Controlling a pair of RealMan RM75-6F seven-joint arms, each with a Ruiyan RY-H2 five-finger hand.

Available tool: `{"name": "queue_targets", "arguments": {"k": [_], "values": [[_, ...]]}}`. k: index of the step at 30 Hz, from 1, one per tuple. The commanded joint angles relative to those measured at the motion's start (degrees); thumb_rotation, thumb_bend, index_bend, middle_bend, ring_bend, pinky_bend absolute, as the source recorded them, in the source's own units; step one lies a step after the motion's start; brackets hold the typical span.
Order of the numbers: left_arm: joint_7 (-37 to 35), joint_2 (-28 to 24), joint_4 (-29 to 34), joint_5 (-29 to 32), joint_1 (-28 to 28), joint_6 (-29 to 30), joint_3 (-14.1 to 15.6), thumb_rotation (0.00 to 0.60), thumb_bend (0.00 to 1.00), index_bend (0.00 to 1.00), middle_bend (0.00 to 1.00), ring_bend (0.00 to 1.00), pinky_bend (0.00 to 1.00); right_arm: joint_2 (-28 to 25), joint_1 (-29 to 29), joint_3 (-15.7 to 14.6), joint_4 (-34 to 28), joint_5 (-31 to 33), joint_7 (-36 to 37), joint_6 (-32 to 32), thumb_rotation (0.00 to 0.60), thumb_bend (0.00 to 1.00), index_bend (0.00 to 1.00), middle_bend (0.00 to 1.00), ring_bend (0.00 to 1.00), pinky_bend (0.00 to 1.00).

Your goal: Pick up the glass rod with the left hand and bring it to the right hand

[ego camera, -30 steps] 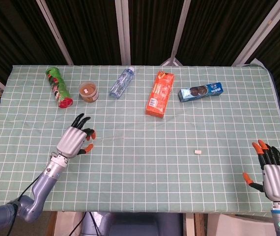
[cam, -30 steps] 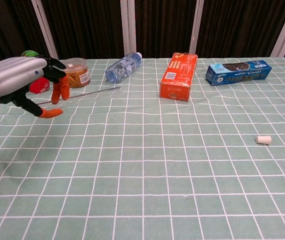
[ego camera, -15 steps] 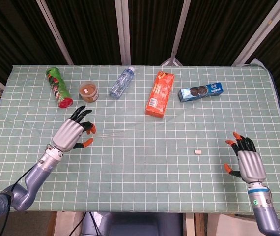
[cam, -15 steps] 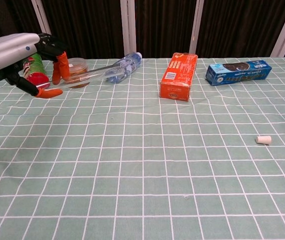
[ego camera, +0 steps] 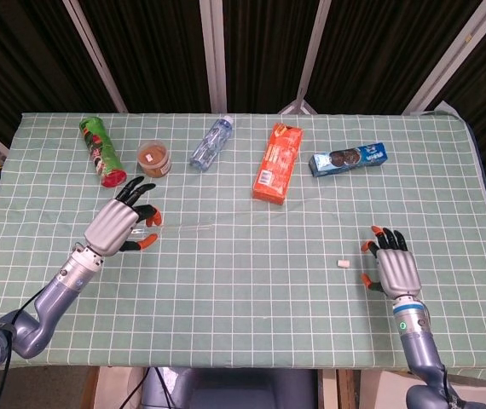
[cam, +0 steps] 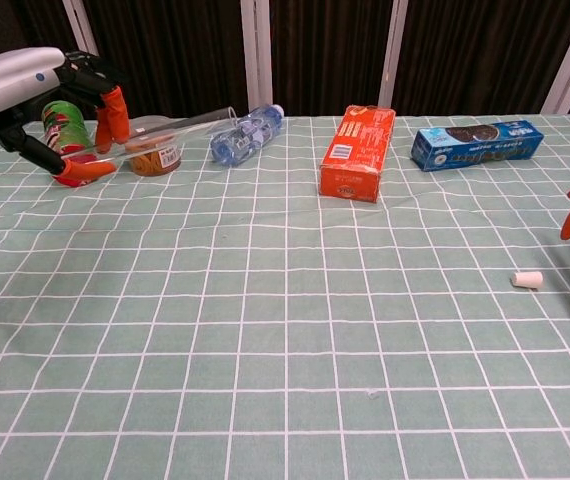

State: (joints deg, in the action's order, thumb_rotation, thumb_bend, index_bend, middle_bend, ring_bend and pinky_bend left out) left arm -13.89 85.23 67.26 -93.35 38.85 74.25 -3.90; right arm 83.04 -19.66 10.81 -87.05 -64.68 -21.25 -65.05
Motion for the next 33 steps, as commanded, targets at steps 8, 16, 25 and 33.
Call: {"name": "queue_targets", "arguments": {"k": [8, 16, 25, 33], "values": [[-1.54, 0.24, -1.22, -0.77, 0.02, 0.48, 0.35, 0.600, 0.71, 0.56, 0.62, 0.12, 0.00, 4.07, -2.08, 0.02, 4.64, 1.35, -0.90, 0.93, 0.600, 0.31, 0.42, 0.14, 0.03, 0.00], [-1.80, 0.14, -1.40, -0.63, 0.14, 0.37, 0.13, 0.600, 0.71, 0.56, 0.62, 0.12, 0.00, 6.10, -3.08, -0.21, 7.37, 1.22, 0.08, 1.38, 0.600, 0.31, 0.44, 0.15, 0.04, 0.00], [-1.78, 0.44, -1.66, -0.78, 0.47, 0.10, 0.11, 0.600, 0.71, 0.56, 0.62, 0.12, 0.00, 7.68, -3.95, -0.22, 8.58, 0.79, 1.28, 1.51, 0.600, 0.31, 0.47, 0.17, 0.04, 0.00], [-1.50, 0.59, -1.62, -0.81, 0.57, 0.11, 0.07, 0.600, 0.71, 0.56, 0.62, 0.12, 0.00, 8.63, -4.42, -0.09, 9.47, 1.49, 1.15, 1.60, 0.600, 0.31, 0.49, 0.18, 0.04, 0.00]]}}
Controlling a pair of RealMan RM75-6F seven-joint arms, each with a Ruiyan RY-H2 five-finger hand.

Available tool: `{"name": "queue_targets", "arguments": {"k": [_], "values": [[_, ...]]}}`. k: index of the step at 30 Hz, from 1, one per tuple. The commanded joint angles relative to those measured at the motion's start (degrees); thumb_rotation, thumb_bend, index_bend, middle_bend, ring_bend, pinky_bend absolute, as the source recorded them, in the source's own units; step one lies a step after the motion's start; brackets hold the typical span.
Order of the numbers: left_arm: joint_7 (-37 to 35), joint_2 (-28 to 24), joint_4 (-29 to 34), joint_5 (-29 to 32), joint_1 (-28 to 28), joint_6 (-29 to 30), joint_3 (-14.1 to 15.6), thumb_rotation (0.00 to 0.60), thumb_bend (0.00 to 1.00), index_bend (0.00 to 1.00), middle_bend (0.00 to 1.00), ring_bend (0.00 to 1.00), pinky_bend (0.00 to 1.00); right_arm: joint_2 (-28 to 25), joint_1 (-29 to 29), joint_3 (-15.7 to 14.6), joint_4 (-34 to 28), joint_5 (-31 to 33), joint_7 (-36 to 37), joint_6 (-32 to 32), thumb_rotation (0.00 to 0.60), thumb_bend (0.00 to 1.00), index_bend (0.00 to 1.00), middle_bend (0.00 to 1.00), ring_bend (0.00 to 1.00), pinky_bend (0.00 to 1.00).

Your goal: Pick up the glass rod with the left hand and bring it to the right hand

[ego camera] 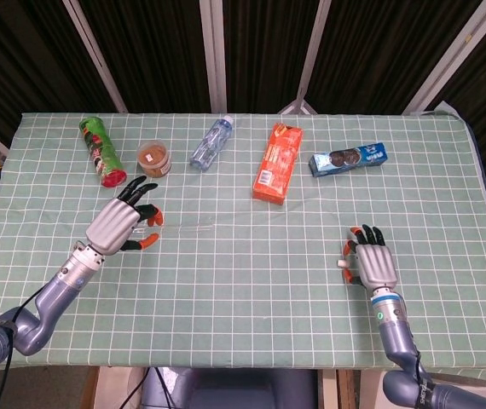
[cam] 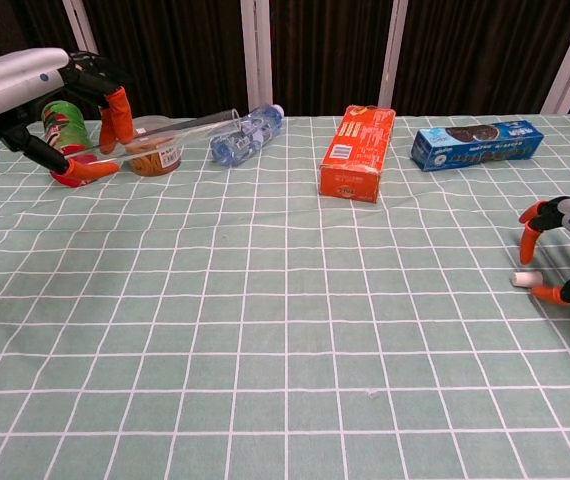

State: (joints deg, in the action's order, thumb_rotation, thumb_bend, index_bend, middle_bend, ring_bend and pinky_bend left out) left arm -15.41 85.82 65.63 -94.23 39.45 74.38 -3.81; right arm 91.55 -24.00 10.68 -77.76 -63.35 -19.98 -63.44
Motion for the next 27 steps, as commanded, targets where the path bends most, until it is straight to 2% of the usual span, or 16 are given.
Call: {"name": "queue_targets", "arguments": {"k": [1, 21, 27], "values": [[0.04, -0.01, 0.02, 0.11, -0.04, -0.04, -0.02, 0.600, 0.71, 0.56, 0.62, 0.12, 0.00, 0.16, -0.09, 0.03, 0.27, 0.23, -0.17, -0.03, 0.600, 0.31, 0.50, 0.18, 0.04, 0.00], [-0.01, 0.20, -0.33, 0.12, -0.24, 0.00, 0.22, 0.600, 0.71, 0.56, 0.62, 0.12, 0.00, 0.37, -0.56, -0.38, 0.93, 0.84, -0.53, 0.22, 0.600, 0.31, 0.53, 0.19, 0.04, 0.00], [-0.52, 0.47, -0.87, 0.22, -0.16, -0.07, 0.15, 0.600, 0.71, 0.56, 0.62, 0.12, 0.00, 0.53, -0.76, -0.45, 0.99, 0.85, -0.81, 0.10, 0.600, 0.37, 0.55, 0.20, 0.05, 0.00]]}}
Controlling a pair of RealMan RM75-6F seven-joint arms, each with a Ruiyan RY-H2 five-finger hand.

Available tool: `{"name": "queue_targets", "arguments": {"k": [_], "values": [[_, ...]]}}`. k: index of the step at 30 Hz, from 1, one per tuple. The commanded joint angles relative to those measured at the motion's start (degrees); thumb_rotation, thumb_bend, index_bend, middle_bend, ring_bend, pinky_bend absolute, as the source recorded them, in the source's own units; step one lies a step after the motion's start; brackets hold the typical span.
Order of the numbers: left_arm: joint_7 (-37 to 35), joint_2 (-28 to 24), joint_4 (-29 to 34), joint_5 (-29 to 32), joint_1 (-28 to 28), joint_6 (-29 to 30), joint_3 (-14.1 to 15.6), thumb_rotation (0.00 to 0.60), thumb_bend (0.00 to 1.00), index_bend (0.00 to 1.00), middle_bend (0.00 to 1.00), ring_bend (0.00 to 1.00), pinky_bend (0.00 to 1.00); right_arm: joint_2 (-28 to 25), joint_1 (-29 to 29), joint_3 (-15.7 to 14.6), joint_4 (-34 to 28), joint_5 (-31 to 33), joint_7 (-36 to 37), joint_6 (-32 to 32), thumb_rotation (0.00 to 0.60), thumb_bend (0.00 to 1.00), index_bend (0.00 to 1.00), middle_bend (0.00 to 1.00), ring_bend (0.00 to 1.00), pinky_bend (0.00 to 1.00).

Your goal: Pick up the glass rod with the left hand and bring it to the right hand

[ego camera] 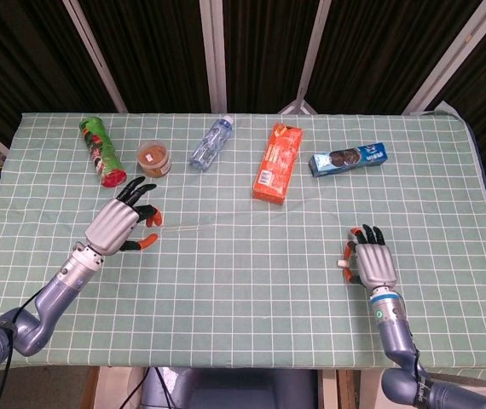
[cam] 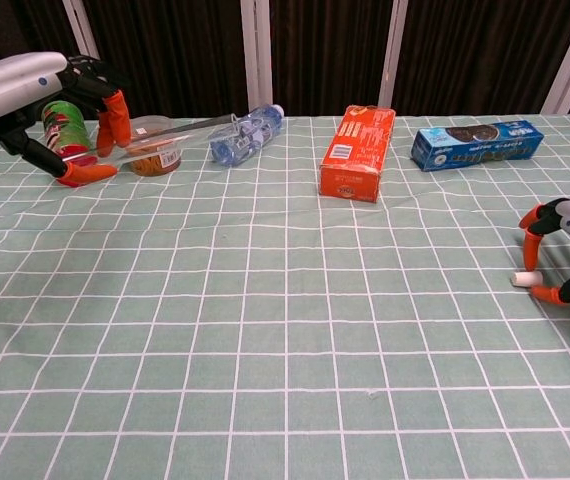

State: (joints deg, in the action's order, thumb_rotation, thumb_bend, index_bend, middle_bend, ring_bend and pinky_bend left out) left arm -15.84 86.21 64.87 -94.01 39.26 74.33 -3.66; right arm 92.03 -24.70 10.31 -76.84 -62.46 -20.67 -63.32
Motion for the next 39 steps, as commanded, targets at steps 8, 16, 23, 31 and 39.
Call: {"name": "queue_targets", "arguments": {"k": [8, 16, 23, 31, 39], "values": [[-0.54, 0.43, -0.50, -0.10, 0.06, 0.21, 0.00, 0.600, 0.71, 0.56, 0.62, 0.12, 0.00, 0.16, 0.00, -0.33, 0.09, -0.01, -0.61, -0.49, 0.600, 0.42, 0.58, 0.21, 0.05, 0.00], [-1.71, 1.53, -1.30, 0.00, 0.43, 0.76, -0.65, 0.600, 0.71, 0.56, 0.62, 0.12, 0.00, -1.26, 0.02, 0.25, -1.70, -1.97, 0.19, -2.57, 0.600, 0.42, 0.59, 0.21, 0.05, 0.00], [-5.42, 8.78, -8.37, 1.56, 2.72, -0.97, -2.42, 0.600, 0.71, 0.56, 0.62, 0.12, 0.00, -5.37, -0.96, 2.68, -4.06, -5.87, 0.12, -6.32, 0.600, 0.42, 0.59, 0.21, 0.05, 0.00], [-7.82, 15.52, -15.58, 2.22, 4.98, -1.30, -3.67, 0.600, 0.71, 0.56, 0.62, 0.12, 0.00, -8.50, -2.88, 4.61, -4.27, -9.05, -1.00, -8.16, 0.600, 0.42, 0.59, 0.21, 0.05, 0.00], [-10.20, 21.69, -22.00, 3.43, 7.23, -1.41, -5.30, 0.600, 0.70, 0.56, 0.62, 0.12, 0.00, -10.56, -4.99, 5.43, -2.84, -13.58, -1.44, -9.93, 0.600, 0.42, 0.59, 0.21, 0.05, 0.00]]}}
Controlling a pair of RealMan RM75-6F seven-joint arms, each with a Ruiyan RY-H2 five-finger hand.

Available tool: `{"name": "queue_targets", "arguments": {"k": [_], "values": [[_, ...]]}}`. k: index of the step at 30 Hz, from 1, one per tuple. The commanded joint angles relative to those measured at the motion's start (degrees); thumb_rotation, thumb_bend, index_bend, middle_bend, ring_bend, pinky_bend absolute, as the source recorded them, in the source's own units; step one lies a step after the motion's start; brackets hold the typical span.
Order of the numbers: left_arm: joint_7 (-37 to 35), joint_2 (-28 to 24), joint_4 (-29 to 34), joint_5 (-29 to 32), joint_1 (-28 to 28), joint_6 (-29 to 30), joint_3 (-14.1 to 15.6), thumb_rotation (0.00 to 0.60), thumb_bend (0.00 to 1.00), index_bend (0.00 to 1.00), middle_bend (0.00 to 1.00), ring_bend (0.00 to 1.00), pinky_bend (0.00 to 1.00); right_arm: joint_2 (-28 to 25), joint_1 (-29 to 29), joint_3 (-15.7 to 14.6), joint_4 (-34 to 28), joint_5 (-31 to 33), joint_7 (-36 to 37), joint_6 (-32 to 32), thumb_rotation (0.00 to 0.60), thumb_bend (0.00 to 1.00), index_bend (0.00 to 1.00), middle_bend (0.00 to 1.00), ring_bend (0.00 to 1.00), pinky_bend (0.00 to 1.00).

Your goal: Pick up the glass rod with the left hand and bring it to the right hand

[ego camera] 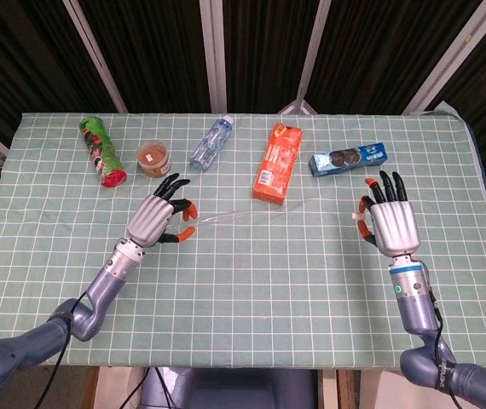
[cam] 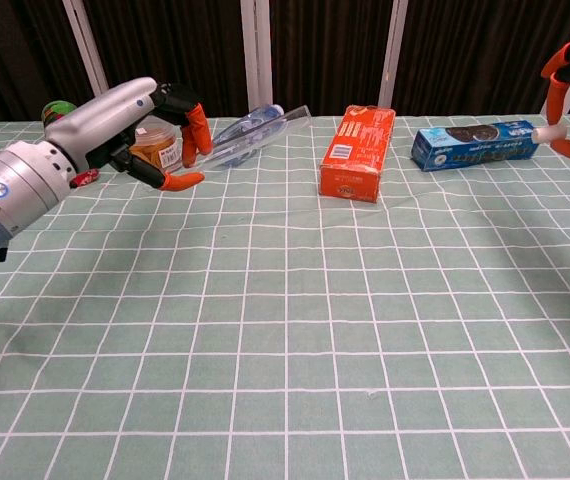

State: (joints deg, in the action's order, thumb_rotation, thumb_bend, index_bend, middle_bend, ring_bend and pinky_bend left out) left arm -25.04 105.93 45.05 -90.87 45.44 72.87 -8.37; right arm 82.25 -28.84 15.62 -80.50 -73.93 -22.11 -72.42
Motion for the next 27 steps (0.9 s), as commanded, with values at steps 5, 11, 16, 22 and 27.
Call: {"name": "queue_targets", "arguments": {"k": [5, 11, 16, 22, 27], "values": [[-2.77, 5.69, -5.92, 1.41, 2.67, 0.28, -2.13, 0.600, 0.70, 0.56, 0.62, 0.13, 0.00, -1.55, -2.47, -0.03, 2.19, -6.42, 1.14, -2.14, 0.600, 0.42, 0.60, 0.22, 0.05, 0.00], [-2.98, 8.12, -8.70, 1.10, 4.31, 0.39, -2.01, 0.600, 0.70, 0.56, 0.62, 0.13, 0.00, -1.90, -4.45, -0.87, 4.04, -10.94, 1.15, -2.84, 0.600, 0.42, 0.60, 0.22, 0.05, 0.00], [-2.76, 8.92, -9.07, 1.72, 4.86, 0.58, -2.48, 0.600, 0.70, 0.56, 0.62, 0.13, 0.00, -1.54, -6.22, -1.36, 5.44, -14.42, 1.01, -3.74, 0.600, 0.42, 0.60, 0.22, 0.05, 0.00], [-1.88, 8.97, -8.38, 2.30, 5.02, 0.44, -2.58, 0.600, 0.70, 0.56, 0.62, 0.13, 0.00, -0.55, -8.12, -1.89, 5.76, -16.86, 0.38, -3.68, 0.600, 0.42, 0.60, 0.22, 0.05, 0.00], [-1.11, 8.85, -7.58, 2.58, 5.17, 0.87, -2.86, 0.600, 0.70, 0.56, 0.62, 0.13, 0.00, 0.44, -8.98, -2.27, 5.50, -18.27, -0.50, -4.15, 0.600, 0.42, 0.60, 0.22, 0.05, 0.00]]}}
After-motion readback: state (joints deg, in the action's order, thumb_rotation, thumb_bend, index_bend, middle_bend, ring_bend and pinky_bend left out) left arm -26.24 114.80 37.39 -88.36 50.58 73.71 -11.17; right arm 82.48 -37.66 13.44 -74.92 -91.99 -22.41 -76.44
